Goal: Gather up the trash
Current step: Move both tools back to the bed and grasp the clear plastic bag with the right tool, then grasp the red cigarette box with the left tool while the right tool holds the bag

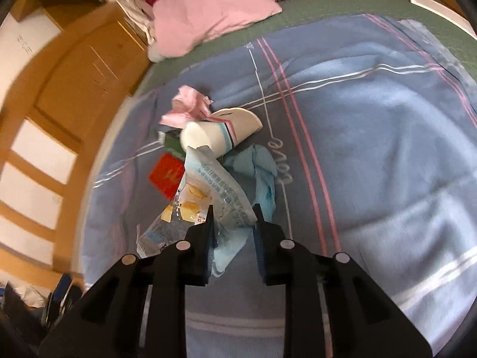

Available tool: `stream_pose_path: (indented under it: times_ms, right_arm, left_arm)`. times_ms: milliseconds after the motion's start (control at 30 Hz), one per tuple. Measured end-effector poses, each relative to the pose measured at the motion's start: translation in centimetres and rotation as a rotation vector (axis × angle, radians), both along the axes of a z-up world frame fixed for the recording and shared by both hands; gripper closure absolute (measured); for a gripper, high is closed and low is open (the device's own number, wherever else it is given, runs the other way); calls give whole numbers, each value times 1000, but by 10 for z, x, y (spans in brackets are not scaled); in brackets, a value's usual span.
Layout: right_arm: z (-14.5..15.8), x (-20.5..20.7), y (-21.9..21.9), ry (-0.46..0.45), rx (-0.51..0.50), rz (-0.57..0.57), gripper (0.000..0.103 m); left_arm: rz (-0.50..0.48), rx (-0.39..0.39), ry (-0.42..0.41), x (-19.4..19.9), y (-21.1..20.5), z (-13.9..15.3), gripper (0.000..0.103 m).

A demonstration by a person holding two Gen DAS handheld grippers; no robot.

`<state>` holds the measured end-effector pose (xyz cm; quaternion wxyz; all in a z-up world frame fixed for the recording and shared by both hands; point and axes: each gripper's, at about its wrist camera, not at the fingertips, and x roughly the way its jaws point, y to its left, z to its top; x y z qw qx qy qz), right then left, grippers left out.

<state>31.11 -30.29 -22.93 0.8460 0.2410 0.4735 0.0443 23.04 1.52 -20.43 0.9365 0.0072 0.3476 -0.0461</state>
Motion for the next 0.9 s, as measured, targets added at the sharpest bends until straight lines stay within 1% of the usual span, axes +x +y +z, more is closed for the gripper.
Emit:
stream_pose_path:
  times_ms: [67, 133, 167, 233, 300, 367, 400, 433, 500, 567, 700, 767, 900]
  right_arm:
    - [6, -23, -7, -17, 27, -20, 78]
    - [8, -54, -14, -30, 31, -62, 78]
    - [7, -61, -15, -34, 34, -69, 78]
    - [1, -84, -19, -34, 52, -102, 78]
    - [-4, -96, -20, -38, 79, -117, 78]
    - [-6, -101, -20, -46, 89, -125, 78]
    - [-7, -103, -21, -50, 101, -133, 78]
    - [-7, -104, -22, -59, 118, -133, 78]
    - [-4, -105, -25, -83, 135, -131, 78]
    - [-5, -105, -25, -87, 145, -115, 78]
    - [-5, -109, -31, -106, 183, -107, 78]
    - [-6, -111, -36, -115, 213, -108, 78]
    - [-5, -113, -40, -135, 258, -101, 78]
  left_arm:
    - [-33, 2, -5, 7, -10, 1, 32]
    - [-42, 13, -10, 16, -20, 1, 32]
    - [-61, 19, -15, 23, -29, 0, 32]
    - [-69, 30, -13, 38, -43, -3, 32]
    - [-78, 19, 6, 57, -56, -10, 31]
    - [-74, 0, 43, 81, -73, -21, 29]
    - [-85, -10, 55, 88, -79, -26, 26]
    - [-97, -10, 76, 98, -90, -34, 26]
    - [-82, 38, 76, 115, -111, -47, 26]
    - [-63, 73, 77, 132, -124, -59, 26]
    - [-47, 84, 114, 162, -140, -76, 26]
    - [-11, 87, 133, 176, -144, -84, 26]
    - [39, 96, 146, 189, -149, -91, 26]
